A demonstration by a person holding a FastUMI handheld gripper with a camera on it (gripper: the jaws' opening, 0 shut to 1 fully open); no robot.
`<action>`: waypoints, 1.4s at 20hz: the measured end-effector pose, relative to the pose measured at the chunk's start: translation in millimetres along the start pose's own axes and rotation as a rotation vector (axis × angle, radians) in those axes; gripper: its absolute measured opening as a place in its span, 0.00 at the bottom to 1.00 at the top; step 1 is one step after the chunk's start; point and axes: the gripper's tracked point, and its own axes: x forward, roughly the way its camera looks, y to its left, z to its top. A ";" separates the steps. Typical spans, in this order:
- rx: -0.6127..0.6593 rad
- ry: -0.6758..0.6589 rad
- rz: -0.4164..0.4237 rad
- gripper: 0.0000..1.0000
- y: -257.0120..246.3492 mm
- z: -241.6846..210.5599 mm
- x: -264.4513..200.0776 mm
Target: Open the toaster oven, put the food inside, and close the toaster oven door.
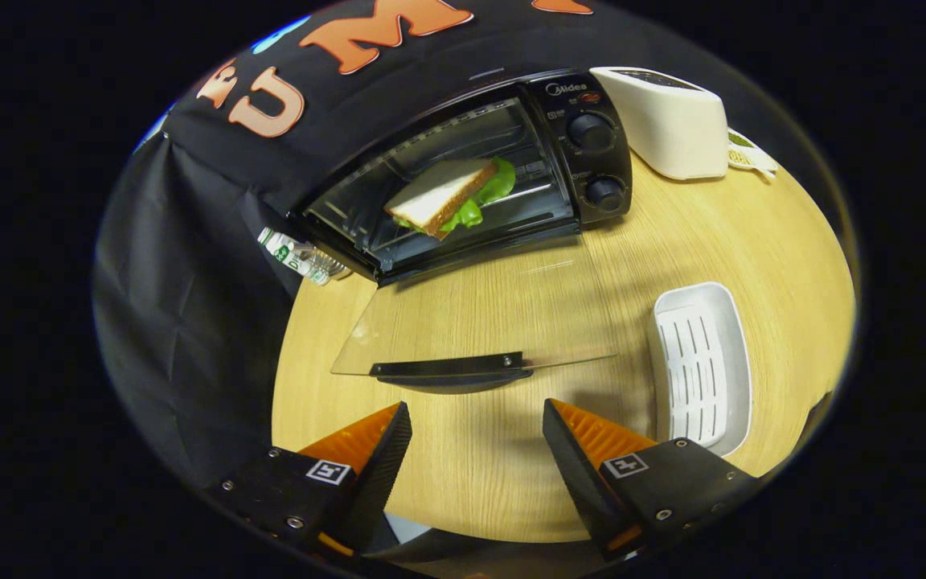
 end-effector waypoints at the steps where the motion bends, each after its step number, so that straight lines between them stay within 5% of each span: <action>1: -0.006 0.008 -0.005 0.98 -0.4 -1.3 4.4; 7: -0.016 0.002 0.022 0.98 12.9 16.2 19.5; 17: -0.152 -0.256 0.053 0.97 39.0 134.6 -29.2; 28: -0.280 -0.780 0.069 0.98 68.5 283.0 -214.4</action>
